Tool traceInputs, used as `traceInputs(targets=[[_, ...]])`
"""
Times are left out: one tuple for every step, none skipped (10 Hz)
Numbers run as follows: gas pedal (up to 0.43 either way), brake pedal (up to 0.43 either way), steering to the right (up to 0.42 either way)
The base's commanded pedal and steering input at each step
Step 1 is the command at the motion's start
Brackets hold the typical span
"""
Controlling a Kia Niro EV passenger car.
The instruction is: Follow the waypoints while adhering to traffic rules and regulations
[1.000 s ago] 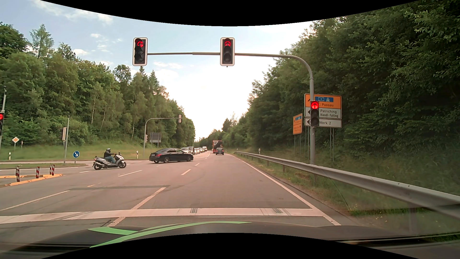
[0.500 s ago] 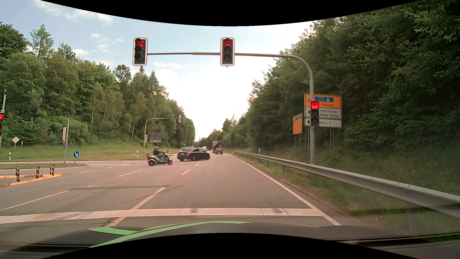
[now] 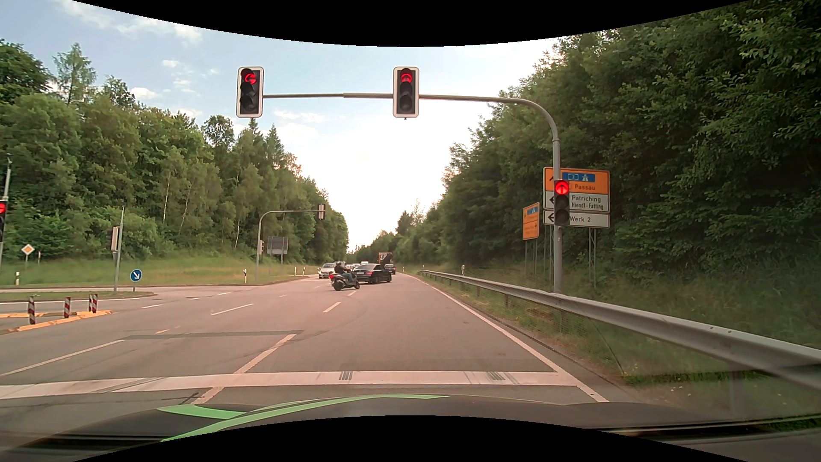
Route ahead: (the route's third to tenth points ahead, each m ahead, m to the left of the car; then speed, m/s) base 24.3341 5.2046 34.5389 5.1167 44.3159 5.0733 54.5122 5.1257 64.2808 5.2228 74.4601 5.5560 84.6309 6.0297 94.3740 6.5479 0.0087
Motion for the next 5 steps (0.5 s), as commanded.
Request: traceInputs(targets=[[0.0, 0.207, 0.005], [0.0, 0.207, 0.005], [0.0, 0.213, 0.005], [0.0, 0.207, 0.005], [0.0, 0.195, 0.005]])
